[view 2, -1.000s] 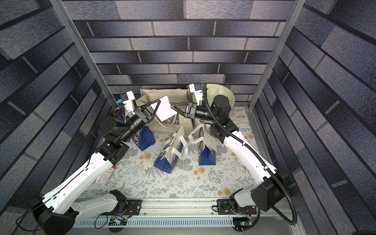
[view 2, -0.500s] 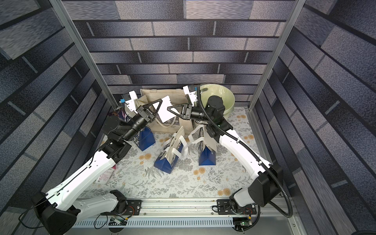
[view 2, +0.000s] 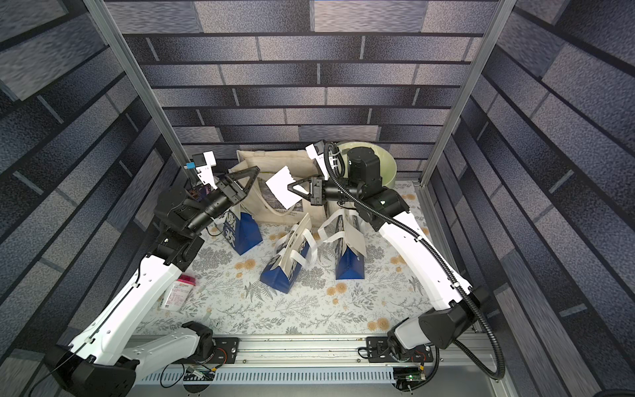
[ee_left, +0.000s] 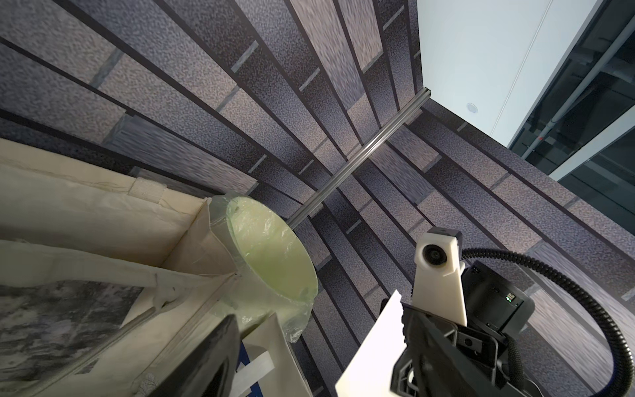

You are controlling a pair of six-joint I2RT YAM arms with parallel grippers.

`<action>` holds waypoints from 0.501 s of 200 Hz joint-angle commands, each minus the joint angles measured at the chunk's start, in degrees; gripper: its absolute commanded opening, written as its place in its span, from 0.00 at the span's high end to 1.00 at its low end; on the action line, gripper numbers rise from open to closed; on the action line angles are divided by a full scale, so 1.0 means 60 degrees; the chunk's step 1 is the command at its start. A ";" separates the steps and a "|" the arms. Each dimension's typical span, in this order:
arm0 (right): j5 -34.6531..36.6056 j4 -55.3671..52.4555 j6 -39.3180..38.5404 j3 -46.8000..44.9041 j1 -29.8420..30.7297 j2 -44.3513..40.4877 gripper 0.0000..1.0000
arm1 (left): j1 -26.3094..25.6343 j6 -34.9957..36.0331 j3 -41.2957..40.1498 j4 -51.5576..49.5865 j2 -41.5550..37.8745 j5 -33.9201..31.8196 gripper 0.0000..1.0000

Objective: Shred takeout receipts and throw away
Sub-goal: Shred the takeout receipt.

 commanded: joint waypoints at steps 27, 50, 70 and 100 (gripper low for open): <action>-0.0406 -0.4258 -0.2862 0.1375 0.0434 0.0702 1.00 | 0.0025 0.2325 0.1038 -0.2103 0.0348 0.2877 0.16; -0.0508 -0.4783 -0.3131 0.1676 0.0500 0.0905 1.00 | -0.0019 0.1553 0.0856 -0.1001 0.0520 0.3982 0.19; -0.0591 -0.4946 -0.3205 0.1924 0.0526 0.1038 1.00 | -0.0154 0.1496 0.0842 -0.1043 0.0591 0.4364 0.24; -0.0871 -0.5028 -0.3203 0.2135 0.0559 0.1189 1.00 | -0.0239 0.1725 0.0846 -0.1462 0.0617 0.4358 0.32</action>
